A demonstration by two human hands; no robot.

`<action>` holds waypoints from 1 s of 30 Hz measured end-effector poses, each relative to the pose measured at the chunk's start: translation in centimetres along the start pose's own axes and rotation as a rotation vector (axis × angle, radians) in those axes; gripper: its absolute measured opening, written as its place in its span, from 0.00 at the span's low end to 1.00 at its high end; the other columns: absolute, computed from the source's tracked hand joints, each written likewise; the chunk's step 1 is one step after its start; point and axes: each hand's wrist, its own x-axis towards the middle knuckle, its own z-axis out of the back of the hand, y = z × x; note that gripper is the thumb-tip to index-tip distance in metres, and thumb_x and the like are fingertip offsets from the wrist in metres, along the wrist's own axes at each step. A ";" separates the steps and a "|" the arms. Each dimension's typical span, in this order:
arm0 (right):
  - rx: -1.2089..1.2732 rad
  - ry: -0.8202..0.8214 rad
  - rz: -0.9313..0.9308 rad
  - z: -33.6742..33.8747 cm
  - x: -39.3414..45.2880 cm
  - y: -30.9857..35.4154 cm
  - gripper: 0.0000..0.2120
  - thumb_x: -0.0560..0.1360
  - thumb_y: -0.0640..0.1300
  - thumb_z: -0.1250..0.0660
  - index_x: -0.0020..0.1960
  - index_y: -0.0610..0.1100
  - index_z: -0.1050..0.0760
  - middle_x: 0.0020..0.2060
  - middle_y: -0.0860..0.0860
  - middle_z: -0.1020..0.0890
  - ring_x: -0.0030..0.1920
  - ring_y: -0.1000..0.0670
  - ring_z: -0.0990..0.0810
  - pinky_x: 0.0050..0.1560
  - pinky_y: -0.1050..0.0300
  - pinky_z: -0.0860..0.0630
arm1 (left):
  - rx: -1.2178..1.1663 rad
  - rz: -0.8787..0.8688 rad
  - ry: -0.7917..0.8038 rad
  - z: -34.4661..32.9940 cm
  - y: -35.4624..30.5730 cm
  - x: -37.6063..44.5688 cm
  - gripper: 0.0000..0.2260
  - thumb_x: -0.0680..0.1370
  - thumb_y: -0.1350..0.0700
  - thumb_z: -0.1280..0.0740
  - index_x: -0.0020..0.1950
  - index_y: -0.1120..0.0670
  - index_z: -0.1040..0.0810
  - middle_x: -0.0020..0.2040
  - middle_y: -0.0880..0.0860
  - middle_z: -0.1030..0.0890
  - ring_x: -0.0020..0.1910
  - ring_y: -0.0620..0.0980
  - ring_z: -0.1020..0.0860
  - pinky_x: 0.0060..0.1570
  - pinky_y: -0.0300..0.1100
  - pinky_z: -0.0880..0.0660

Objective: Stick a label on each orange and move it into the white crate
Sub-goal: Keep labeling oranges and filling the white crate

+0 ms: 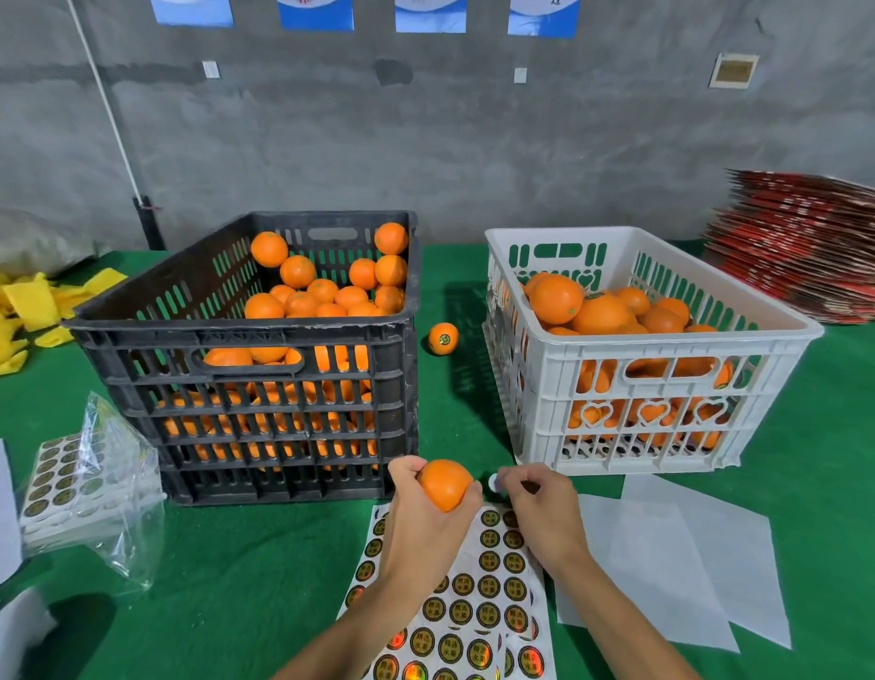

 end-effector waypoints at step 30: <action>-0.610 -0.587 0.736 10.6 6.5 18.7 0.30 0.80 0.46 0.30 0.77 0.35 0.33 0.74 0.40 0.27 0.74 0.39 0.28 0.74 0.42 0.31 | -0.316 -0.362 0.316 -2.2 -26.1 9.9 0.22 0.85 0.41 0.42 0.80 0.41 0.35 0.69 0.41 0.24 0.65 0.40 0.23 0.68 0.42 0.28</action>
